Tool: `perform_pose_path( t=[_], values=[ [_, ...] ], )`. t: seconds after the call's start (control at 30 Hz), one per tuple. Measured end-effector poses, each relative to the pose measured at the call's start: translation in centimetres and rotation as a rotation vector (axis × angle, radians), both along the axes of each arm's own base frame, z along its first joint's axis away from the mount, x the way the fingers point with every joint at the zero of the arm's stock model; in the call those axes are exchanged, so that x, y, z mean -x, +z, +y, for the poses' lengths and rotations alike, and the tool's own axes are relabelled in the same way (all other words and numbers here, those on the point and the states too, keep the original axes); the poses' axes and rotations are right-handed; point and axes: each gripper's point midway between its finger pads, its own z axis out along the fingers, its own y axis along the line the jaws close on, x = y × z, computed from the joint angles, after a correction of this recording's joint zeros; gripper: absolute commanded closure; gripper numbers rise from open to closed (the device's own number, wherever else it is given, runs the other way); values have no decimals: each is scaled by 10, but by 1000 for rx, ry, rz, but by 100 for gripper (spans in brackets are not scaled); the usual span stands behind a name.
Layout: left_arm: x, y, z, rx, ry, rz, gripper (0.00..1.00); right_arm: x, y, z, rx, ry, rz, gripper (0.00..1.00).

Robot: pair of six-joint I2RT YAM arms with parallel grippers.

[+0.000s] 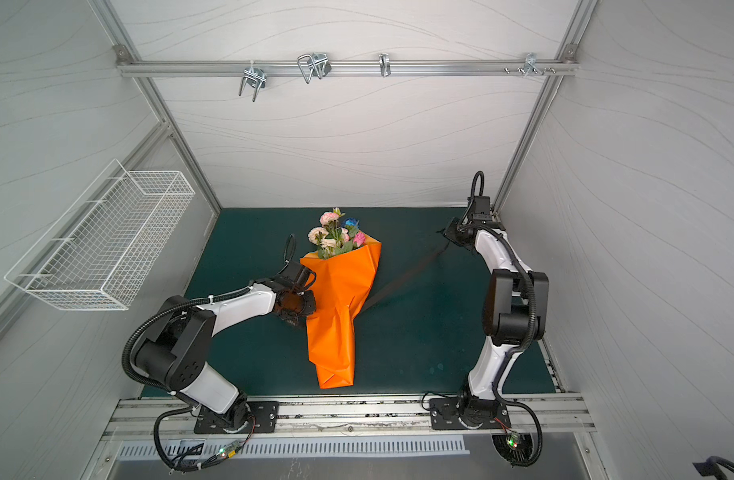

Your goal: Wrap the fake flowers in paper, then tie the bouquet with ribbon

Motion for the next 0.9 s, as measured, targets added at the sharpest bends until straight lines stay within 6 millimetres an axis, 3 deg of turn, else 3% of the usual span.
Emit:
perform_pose_path(
  t=[0.1, 0.27, 0.4, 0.57, 0.63, 0.77, 0.9],
  values=[
    [4, 0, 6, -46, 11, 13, 51, 6, -10, -2, -11, 0, 13, 100],
    [15, -1, 13, -115, 9, 41, 48, 33, -34, 4, -25, 17, 76, 100],
    [13, -4, 9, -143, -15, 52, 57, 49, -35, 8, -29, 27, 81, 100],
    [-10, -5, -10, -165, -67, 57, 72, 56, -24, 11, -29, 34, 56, 100],
    [-17, -5, -18, -175, -99, 62, 73, 59, -20, 11, -26, 32, 46, 100],
    [-36, -4, -38, -175, -156, 33, 96, 60, -13, 9, -15, 28, 29, 100],
    [-55, -5, -60, -170, -208, -9, 97, 60, -13, 9, -13, 27, 28, 100]
  ],
)
